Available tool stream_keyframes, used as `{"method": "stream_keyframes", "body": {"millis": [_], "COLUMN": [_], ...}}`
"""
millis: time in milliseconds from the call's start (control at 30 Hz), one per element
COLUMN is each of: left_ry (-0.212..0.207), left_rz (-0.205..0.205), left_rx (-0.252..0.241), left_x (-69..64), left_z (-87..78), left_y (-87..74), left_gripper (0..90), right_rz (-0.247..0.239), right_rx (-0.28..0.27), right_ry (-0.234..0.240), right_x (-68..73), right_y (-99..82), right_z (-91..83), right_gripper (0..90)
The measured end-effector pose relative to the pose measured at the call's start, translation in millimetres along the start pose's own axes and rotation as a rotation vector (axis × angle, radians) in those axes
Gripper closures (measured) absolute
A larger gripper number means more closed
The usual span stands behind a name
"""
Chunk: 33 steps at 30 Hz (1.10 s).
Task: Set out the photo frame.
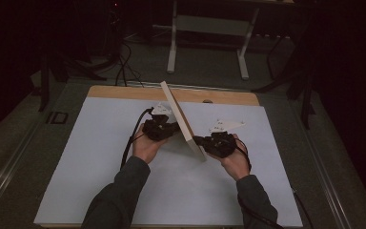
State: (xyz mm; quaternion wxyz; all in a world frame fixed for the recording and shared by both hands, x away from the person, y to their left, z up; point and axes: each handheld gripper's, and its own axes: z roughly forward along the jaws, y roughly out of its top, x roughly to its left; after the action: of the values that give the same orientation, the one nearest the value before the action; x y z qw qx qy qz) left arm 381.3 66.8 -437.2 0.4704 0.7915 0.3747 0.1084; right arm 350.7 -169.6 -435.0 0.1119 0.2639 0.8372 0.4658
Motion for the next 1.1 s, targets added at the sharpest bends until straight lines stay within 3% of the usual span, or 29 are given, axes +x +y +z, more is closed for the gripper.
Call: {"method": "stream_keyframes", "body": {"millis": [400, 1100], "left_ry": [-0.028, -0.068], "left_rz": [0.002, -0.024], "left_rx": [-0.035, -0.019], "left_x": [5.2, 20.1], "left_z": [-0.6, -4.6], "left_y": [-0.6, -1.4], "left_gripper": [90.0, 90.0], "right_rz": [-0.020, -0.026], "right_rx": [0.002, 0.003], "right_ry": [0.032, 0.042], "right_x": [8.4, 19.3], "right_y": [4.3, 15.0], "right_z": [5.1, 22.5], "right_gripper": [89.9, 89.9]}}
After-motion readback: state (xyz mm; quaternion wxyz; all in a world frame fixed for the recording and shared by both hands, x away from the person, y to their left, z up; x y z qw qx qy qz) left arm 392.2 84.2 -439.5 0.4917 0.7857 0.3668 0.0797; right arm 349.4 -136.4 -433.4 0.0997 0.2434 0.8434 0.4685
